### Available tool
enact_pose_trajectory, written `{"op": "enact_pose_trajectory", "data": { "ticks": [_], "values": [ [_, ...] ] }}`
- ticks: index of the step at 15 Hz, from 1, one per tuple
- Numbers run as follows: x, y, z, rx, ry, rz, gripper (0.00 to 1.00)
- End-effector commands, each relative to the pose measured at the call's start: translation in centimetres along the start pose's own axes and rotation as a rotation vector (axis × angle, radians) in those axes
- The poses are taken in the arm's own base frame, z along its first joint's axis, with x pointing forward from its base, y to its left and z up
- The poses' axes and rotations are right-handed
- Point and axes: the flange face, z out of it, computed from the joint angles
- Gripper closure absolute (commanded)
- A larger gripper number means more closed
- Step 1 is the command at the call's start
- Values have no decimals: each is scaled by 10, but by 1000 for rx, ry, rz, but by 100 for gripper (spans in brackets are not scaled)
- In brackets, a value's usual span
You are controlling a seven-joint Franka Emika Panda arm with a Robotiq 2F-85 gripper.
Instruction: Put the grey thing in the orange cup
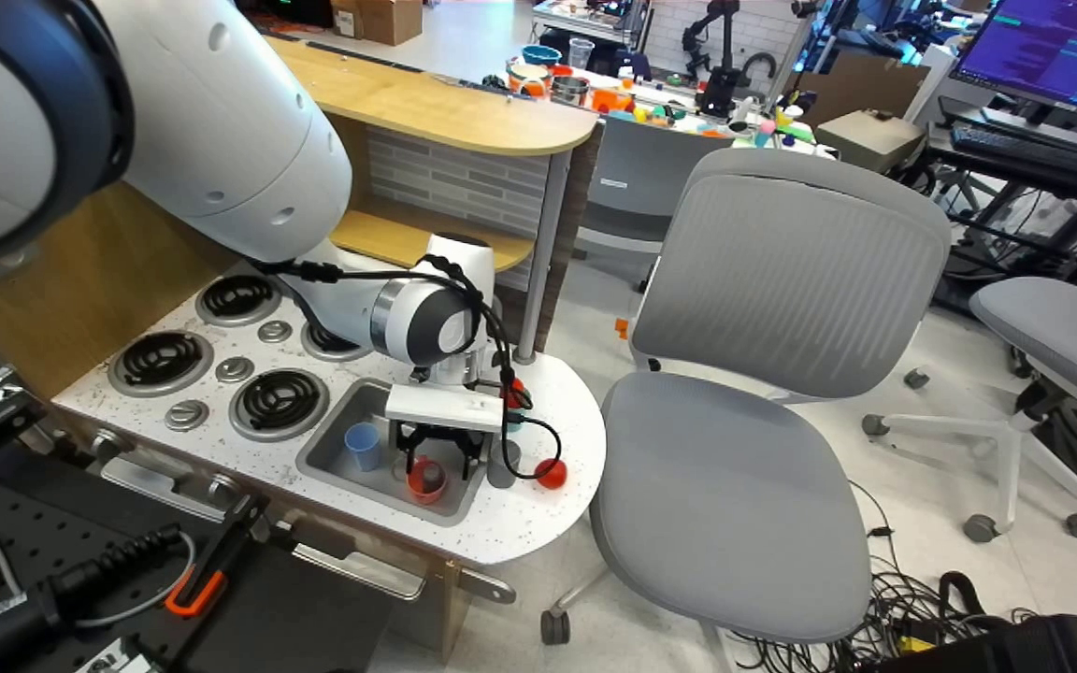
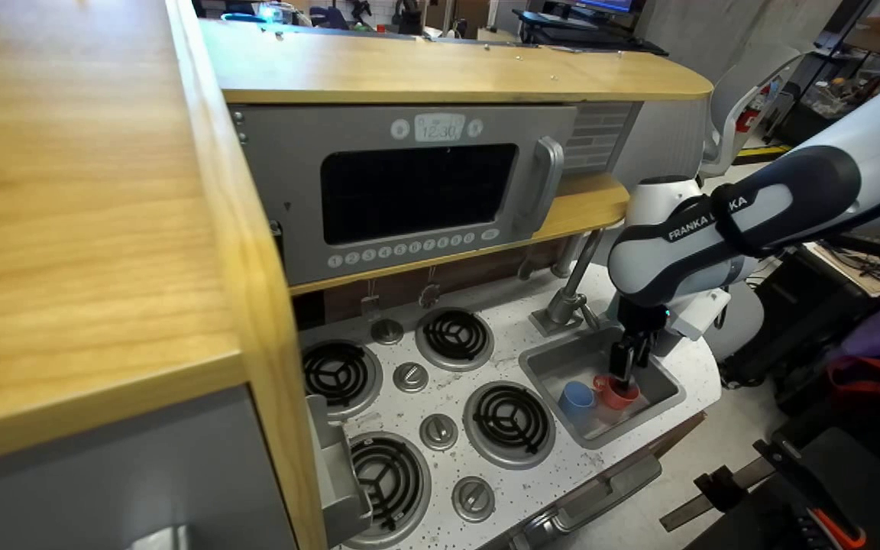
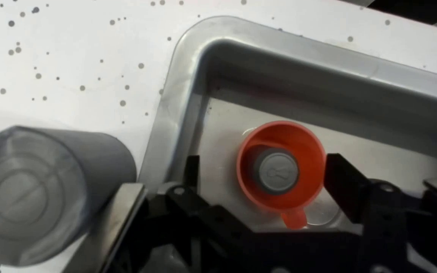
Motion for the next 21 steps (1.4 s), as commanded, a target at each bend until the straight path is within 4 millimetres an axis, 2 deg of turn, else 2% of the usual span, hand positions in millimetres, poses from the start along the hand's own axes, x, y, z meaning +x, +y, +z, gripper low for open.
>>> {"op": "enact_pose_trajectory", "data": {
  "ticks": [1, 6, 12, 15, 19, 21],
  "values": [
    [10, -7, -17, -41, 11, -10, 0],
    [5, -13, -39, -59, 62, -37, 0],
    [-20, -23, -83, -10, 138, -38, 0],
    [-49, -25, -91, 41, 134, -7, 0],
    [-101, -16, -103, 101, 164, 70, 0],
    [-131, -12, -115, 122, 206, 104, 0]
  ]
}}
